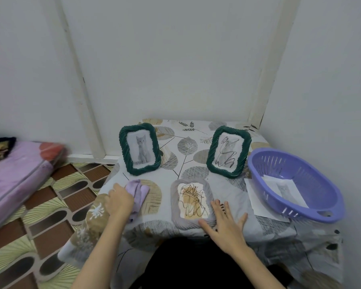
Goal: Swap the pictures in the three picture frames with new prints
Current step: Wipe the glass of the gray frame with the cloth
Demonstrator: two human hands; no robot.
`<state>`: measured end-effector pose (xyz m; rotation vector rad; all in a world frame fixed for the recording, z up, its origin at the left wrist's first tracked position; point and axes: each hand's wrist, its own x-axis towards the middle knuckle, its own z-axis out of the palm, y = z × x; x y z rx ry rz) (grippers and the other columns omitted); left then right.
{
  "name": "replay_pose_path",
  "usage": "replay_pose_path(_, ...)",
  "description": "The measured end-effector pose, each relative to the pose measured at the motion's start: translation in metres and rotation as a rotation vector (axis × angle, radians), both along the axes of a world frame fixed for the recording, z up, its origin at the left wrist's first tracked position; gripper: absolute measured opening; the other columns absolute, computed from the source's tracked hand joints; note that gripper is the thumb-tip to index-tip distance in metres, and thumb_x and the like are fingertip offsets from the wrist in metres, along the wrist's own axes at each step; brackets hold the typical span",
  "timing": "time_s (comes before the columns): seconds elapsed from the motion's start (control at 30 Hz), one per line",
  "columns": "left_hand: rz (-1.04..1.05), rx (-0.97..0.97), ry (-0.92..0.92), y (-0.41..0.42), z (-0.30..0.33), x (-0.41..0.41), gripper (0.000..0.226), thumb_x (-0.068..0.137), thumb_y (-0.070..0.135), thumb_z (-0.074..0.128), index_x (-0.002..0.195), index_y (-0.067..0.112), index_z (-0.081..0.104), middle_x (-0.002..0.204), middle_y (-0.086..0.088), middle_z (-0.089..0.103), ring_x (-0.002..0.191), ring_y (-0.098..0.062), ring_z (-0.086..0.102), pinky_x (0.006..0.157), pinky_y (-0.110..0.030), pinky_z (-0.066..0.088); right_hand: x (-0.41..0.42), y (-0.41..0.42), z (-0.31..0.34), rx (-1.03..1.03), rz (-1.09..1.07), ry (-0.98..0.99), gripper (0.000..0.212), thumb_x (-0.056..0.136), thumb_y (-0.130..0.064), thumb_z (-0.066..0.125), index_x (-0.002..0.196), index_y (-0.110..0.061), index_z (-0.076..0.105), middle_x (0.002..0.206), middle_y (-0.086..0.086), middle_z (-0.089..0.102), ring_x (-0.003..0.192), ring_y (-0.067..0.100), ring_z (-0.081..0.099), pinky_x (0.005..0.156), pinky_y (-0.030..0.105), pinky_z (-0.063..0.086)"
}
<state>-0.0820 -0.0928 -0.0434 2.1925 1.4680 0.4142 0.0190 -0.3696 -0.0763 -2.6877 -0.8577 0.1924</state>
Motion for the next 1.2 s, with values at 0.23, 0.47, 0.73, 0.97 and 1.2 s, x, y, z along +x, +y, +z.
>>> replay_pose_path(0.23,-0.225,-0.177,0.004,0.005,0.007,0.003,0.034,0.084,0.014,0.057,0.115,0.006,0.048,0.108,-0.017,0.06,0.099,-0.032,0.057,0.086,-0.039,0.049,-0.004,-0.003,0.006,0.031,-0.013,0.07,0.105,0.058,-0.087,0.003,0.147,-0.031,0.006,0.157,-0.011,0.0,0.144,0.013,-0.01,0.107,0.062,-0.014)
replay_pose_path(0.47,-0.44,-0.825,-0.615,-0.061,0.052,0.015,0.027,0.08,0.002,0.065,0.104,0.005,0.054,0.106,-0.013,0.061,0.085,-0.024,0.065,0.061,-0.03,0.056,-0.017,0.036,0.047,0.833,0.076,0.378,0.043,0.085,-0.064,0.04,0.126,-0.053,0.03,0.143,-0.021,0.033,0.136,0.002,0.027,0.116,0.039,0.022)
replay_pose_path(0.73,-0.605,-1.306,-0.816,-0.102,0.044,0.039,0.056,0.097,0.047,0.021,0.11,0.011,0.062,0.112,-0.003,0.069,0.097,-0.018,0.067,0.08,-0.029,0.053,-0.002,0.056,0.066,0.94,0.034,0.473,0.055,0.092,-0.029,0.053,0.142,-0.03,0.029,0.141,-0.011,0.036,0.13,0.002,0.033,0.104,0.017,0.027)
replay_pose_path(0.97,-0.63,-0.256,-0.427,-0.073,0.001,0.041,0.027,0.097,0.019,0.041,0.117,0.009,0.057,0.122,-0.009,0.059,0.113,-0.019,0.053,0.091,-0.023,0.037,0.019,0.022,0.031,-0.037,0.115,-0.112,0.059,0.09,-0.053,0.021,0.145,-0.034,0.016,0.154,-0.002,0.014,0.12,0.029,0.037,0.096,0.039,0.033)
replay_pose_path(1.2,-0.87,0.021,0.021,-0.05,-0.023,0.05,0.085,0.078,0.074,0.02,0.146,0.023,0.024,0.155,0.005,0.019,0.143,-0.015,0.016,0.118,-0.036,0.011,0.026,0.025,0.016,-0.117,0.144,-0.228,0.075,0.075,-0.06,-0.001,0.143,-0.039,0.021,0.153,-0.002,0.021,0.116,0.027,0.039,0.09,0.039,0.033)
